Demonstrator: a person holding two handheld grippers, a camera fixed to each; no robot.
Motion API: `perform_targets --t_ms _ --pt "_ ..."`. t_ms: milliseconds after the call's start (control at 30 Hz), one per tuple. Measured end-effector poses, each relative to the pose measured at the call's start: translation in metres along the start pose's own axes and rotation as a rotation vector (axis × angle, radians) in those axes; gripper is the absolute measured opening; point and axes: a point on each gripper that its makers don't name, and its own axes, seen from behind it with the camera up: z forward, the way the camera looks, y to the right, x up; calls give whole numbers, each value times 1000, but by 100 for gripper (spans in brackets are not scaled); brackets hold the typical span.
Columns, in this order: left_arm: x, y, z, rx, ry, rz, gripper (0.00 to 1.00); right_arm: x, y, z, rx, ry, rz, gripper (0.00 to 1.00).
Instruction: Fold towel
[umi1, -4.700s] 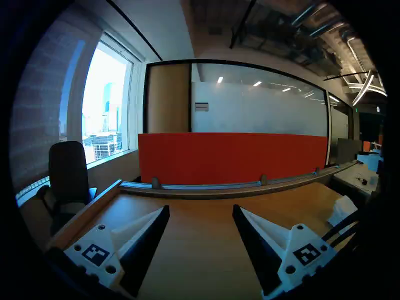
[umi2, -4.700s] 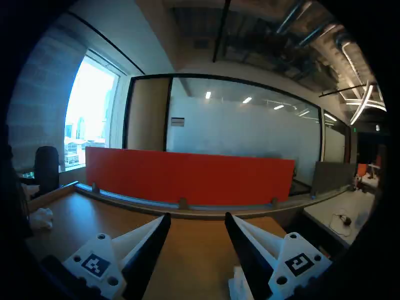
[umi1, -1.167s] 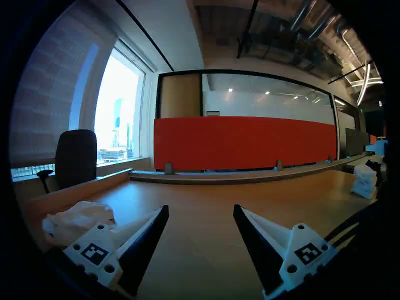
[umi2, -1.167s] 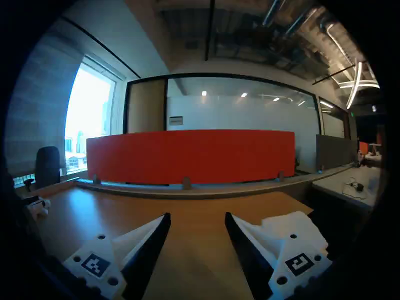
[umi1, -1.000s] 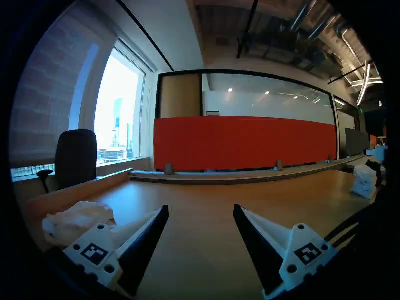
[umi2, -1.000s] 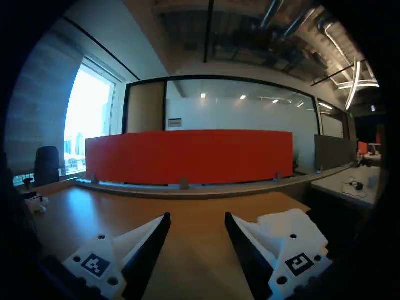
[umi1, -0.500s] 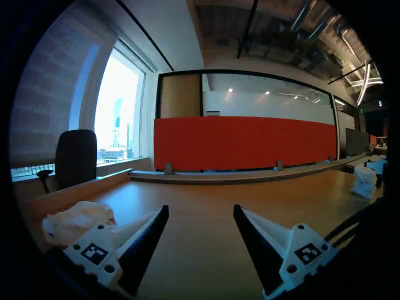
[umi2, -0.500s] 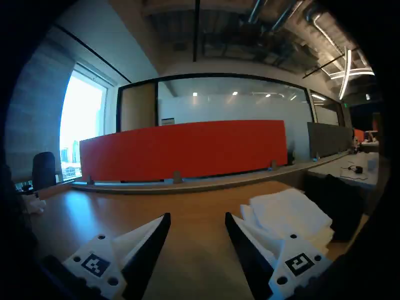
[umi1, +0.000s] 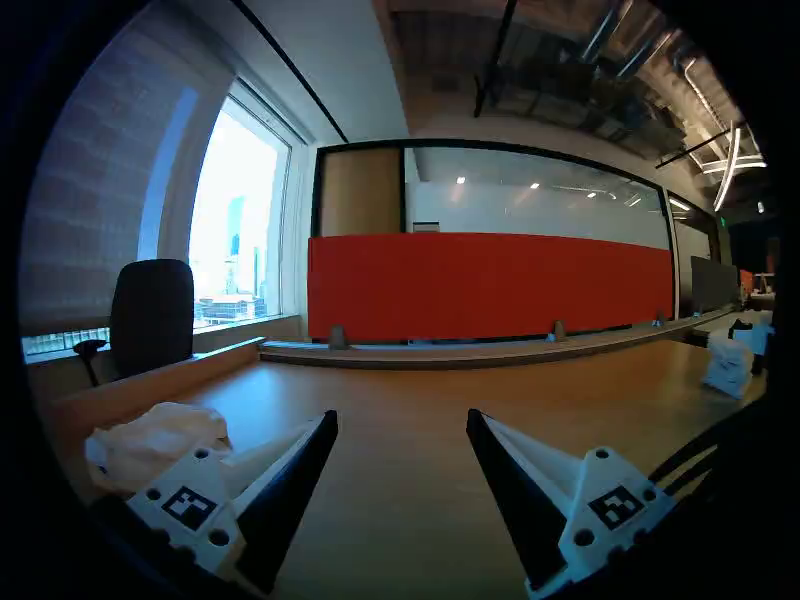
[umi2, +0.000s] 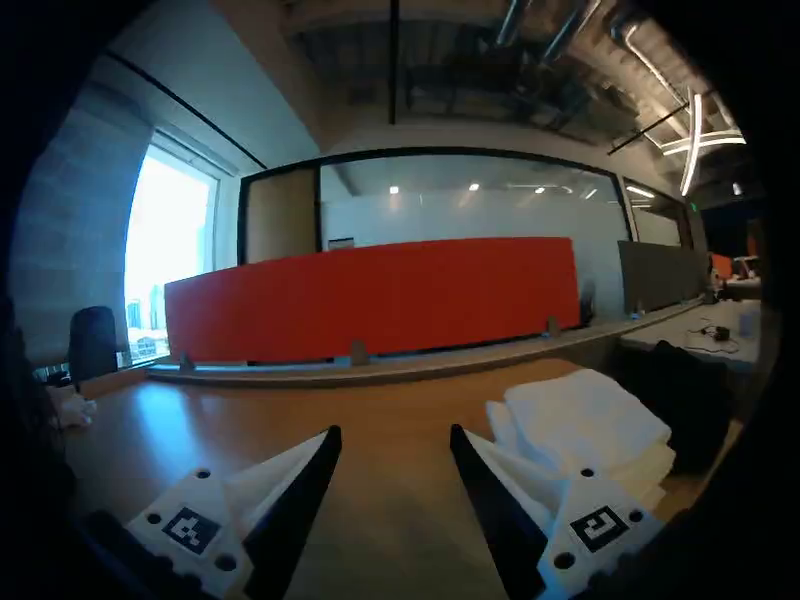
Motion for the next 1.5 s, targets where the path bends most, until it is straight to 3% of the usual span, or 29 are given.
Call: perform_targets --t_ms 800,1400,1467,1500 --pt "0 0 0 0 0 0 96 -2 -13 -1 -4 10 -88 84" --pt "0 1 0 0 0 0 96 -3 -12 -1 -3 10 -85 84" --pt "0 1 0 0 0 0 96 -3 -12 -1 -4 10 -86 86" --pt "0 1 0 0 0 0 96 -3 -12 -1 -4 10 -86 92"
